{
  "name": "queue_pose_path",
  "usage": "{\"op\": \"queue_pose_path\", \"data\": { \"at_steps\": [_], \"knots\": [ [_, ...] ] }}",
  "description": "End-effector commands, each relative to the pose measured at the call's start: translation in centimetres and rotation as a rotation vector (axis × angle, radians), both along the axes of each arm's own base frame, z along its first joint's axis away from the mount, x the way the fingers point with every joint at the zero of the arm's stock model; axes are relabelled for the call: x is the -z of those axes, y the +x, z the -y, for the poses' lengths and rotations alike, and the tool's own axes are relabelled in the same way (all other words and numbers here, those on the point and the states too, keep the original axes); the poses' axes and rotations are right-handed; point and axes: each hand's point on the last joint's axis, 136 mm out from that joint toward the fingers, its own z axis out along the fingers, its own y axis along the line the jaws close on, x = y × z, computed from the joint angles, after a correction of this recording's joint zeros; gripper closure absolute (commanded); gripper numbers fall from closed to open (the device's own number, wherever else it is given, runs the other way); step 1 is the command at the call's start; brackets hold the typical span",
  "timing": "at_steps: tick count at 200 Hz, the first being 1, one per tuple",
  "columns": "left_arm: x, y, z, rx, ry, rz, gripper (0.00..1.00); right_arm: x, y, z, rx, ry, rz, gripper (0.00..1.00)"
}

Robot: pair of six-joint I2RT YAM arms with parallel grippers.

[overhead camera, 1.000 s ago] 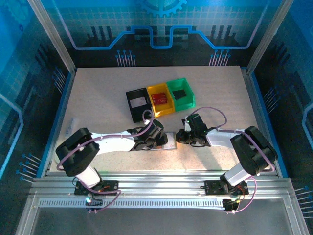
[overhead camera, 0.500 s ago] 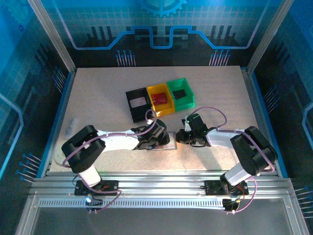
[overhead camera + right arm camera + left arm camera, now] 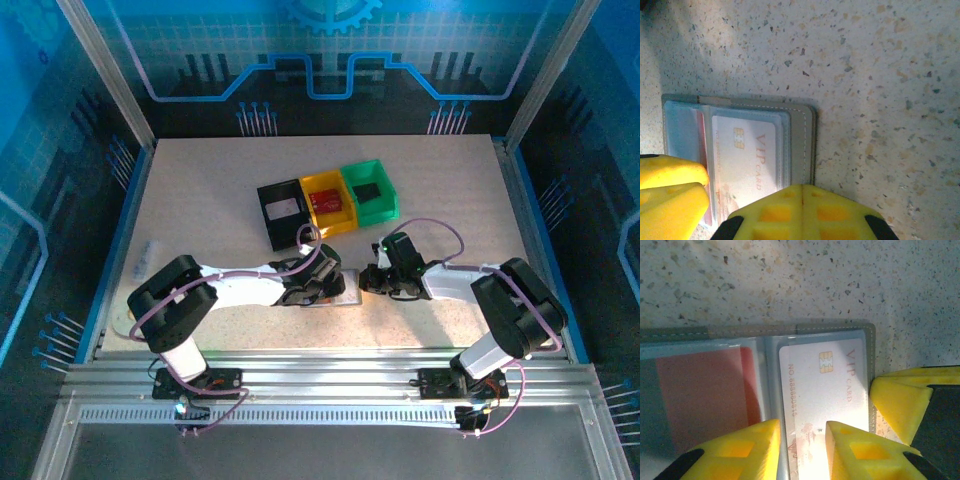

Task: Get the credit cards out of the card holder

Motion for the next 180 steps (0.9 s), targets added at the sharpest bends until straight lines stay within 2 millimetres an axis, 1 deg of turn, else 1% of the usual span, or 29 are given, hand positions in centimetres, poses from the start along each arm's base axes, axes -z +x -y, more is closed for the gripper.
{"op": "queue_pose_path", "data": {
  "at_steps": [1,71,106,180],
  "knots": [
    [0.1,0.1,0.1,0.001,0.021,0.004,0.7,3.9,-3.7,2.0,0.003,-0.108,-0.154,1.0],
    [0.9,0.0,0.4,0.004,0.017,-0.017,0.71,4.2,-3.8,2.0,0.005,-0.109,-0.16,1.0],
    [1.2,-0.1,0.5,0.002,0.014,-0.023,0.73,4.4,-3.9,1.8,0.0,-0.103,-0.167,1.0],
    [1.0,0.1,0.7,-0.005,-0.011,-0.01,0.75,4.8,-4.1,1.5,-0.008,-0.107,-0.176,1.0]
  ]
}}
